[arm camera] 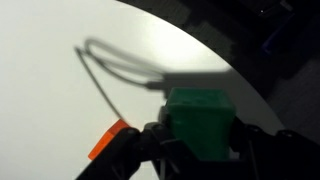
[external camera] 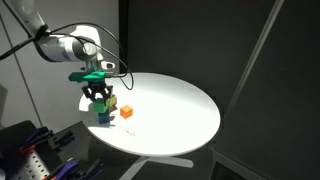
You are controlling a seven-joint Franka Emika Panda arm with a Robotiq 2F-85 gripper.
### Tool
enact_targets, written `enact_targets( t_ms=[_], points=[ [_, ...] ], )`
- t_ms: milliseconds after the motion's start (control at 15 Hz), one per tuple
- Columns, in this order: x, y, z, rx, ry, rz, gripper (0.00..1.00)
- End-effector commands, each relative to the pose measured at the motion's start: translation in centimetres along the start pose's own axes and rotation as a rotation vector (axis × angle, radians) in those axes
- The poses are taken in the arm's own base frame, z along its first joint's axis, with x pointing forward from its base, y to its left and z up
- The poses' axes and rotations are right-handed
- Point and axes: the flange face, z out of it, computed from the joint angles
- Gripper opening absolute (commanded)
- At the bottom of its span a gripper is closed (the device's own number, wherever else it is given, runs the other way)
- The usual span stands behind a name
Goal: Pick up the green block and put it on the blue block, pick up the lime green block and put it on the orange block, pick up the pink block and put it on the lime green block
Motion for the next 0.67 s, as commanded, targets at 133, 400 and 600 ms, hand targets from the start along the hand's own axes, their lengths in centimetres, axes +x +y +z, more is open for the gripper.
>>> enact_targets(
  t_ms=[133,400,600],
  points=[
    [-0.17,0.58,0.72,-0.005,0.002,-0.015,0.27],
    [-0.18,0.59,1.11,-0.002,-0.004,-0.013,0.29],
    [-0.14,0.66,1.30,-0.002,-0.006,-0.012,0.29]
  ],
)
